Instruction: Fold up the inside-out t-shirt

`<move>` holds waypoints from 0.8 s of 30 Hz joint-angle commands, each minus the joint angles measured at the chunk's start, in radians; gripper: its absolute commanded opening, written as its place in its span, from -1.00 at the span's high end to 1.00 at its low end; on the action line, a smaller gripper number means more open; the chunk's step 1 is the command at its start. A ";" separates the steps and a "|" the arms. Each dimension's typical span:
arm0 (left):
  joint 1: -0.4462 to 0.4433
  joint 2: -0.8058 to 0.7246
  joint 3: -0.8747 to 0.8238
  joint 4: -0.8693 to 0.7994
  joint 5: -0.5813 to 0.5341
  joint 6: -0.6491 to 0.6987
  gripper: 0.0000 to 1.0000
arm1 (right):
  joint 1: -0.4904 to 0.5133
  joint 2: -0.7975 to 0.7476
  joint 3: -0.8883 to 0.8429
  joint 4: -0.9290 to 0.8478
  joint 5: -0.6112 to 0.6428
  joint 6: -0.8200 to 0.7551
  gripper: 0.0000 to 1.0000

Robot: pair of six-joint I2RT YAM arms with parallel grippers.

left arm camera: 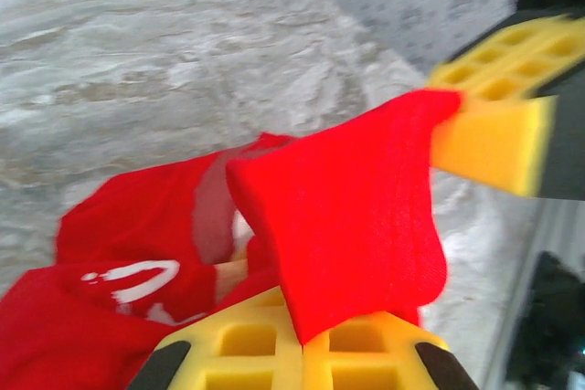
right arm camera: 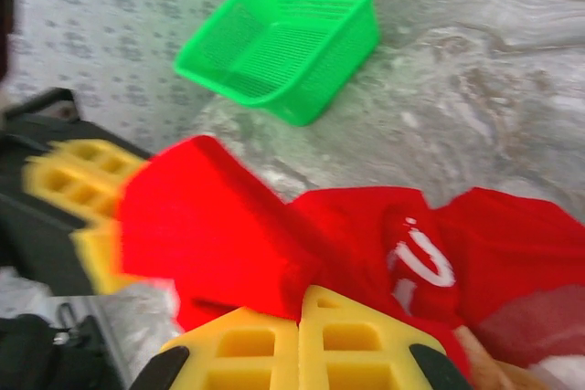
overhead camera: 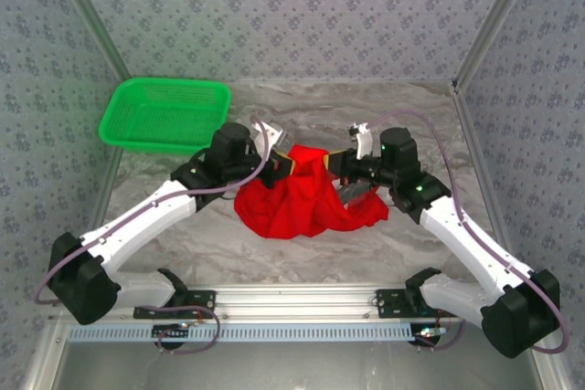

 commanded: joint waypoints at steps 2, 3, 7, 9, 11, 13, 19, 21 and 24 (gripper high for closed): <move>0.043 -0.057 -0.053 0.144 0.317 -0.132 1.00 | 0.035 0.008 0.077 -0.171 0.227 -0.110 1.00; 0.051 -0.059 -0.064 0.154 0.351 -0.143 1.00 | 0.040 0.017 0.088 -0.197 0.249 -0.120 1.00; 0.083 -0.072 -0.126 0.262 0.466 -0.223 1.00 | 0.045 0.045 0.121 -0.260 0.303 -0.163 1.00; 0.093 -0.083 -0.161 0.347 0.469 -0.284 1.00 | 0.048 0.058 0.142 -0.300 0.322 -0.182 1.00; 0.098 -0.092 -0.162 0.320 0.405 -0.287 1.00 | 0.049 0.071 0.169 -0.347 0.319 -0.201 0.93; 0.098 -0.095 -0.141 0.234 0.307 -0.264 1.00 | 0.047 0.071 0.184 -0.392 0.274 -0.209 0.81; 0.098 -0.072 -0.109 0.164 0.239 -0.267 1.00 | 0.051 0.004 0.153 -0.389 0.063 -0.239 0.42; 0.099 -0.068 -0.104 0.159 0.236 -0.269 1.00 | 0.053 -0.022 0.135 -0.381 0.047 -0.242 0.38; 0.099 -0.064 -0.104 0.162 0.239 -0.266 1.00 | 0.088 -0.067 0.095 -0.337 0.032 -0.261 0.30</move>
